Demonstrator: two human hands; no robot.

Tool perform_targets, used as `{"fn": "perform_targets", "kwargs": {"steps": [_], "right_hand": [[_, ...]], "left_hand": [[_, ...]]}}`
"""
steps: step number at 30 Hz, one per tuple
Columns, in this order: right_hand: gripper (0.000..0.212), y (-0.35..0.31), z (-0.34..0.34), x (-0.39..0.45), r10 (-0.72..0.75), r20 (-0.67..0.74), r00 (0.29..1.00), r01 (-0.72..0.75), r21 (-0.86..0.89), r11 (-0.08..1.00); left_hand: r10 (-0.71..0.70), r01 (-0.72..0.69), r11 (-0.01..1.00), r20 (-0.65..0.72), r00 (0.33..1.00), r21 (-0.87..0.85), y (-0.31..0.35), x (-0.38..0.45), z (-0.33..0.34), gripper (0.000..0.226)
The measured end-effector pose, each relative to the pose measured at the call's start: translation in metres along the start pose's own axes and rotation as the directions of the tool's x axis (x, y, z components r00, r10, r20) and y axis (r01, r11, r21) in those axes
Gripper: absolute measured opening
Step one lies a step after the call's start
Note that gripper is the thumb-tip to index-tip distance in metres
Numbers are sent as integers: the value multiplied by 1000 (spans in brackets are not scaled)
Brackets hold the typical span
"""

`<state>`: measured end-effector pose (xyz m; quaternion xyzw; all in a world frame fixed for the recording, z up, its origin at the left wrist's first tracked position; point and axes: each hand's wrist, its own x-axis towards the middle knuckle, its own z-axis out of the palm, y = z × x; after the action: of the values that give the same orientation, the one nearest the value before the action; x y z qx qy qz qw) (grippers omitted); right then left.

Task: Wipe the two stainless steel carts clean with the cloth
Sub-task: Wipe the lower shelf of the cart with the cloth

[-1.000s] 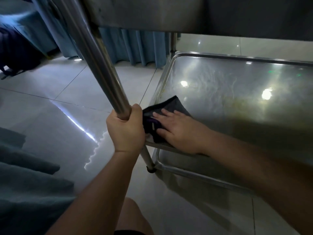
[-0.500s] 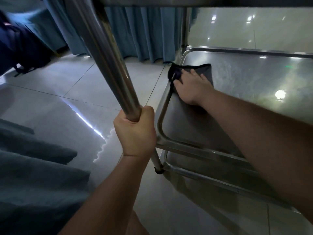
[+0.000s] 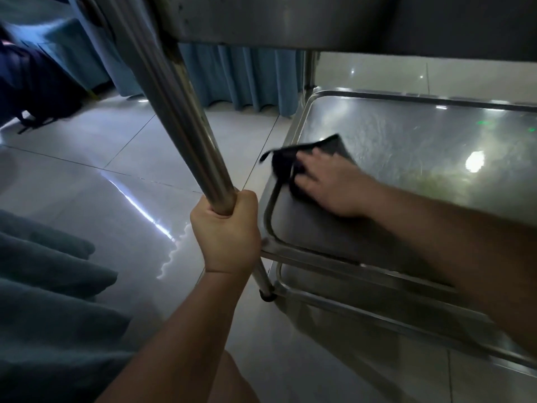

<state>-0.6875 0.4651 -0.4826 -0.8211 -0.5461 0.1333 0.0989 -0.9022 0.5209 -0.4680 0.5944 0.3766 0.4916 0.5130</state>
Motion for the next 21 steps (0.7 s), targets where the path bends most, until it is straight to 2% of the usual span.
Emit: {"fn": "perform_targets", "kwargs": {"steps": [4,7,14,18,21], "right_hand": [[72,7,-7,76,282,-33,959,-280,67,958],[74,-3,-2,86,325,-17,945,-324,59,944],[72,-47,24,-8,35,13,999,-36,71,997],[60,-62,35,-65,-147,4,989,146,87,986],[61,-61,36,-92,-208,45,977,204,71,976]], "left_hand": [[-10,10,1000,-5,1000,-12,2,-1,2,22],[-3,3,1000,-17,1000,-2,2,-1,1,29],[-47,47,999,-27,999,-15,6,-1,2,24],[-75,74,997,-35,997,-23,10,-2,3,20],[-85,85,996,-26,996,0,11,-3,3,21]]}}
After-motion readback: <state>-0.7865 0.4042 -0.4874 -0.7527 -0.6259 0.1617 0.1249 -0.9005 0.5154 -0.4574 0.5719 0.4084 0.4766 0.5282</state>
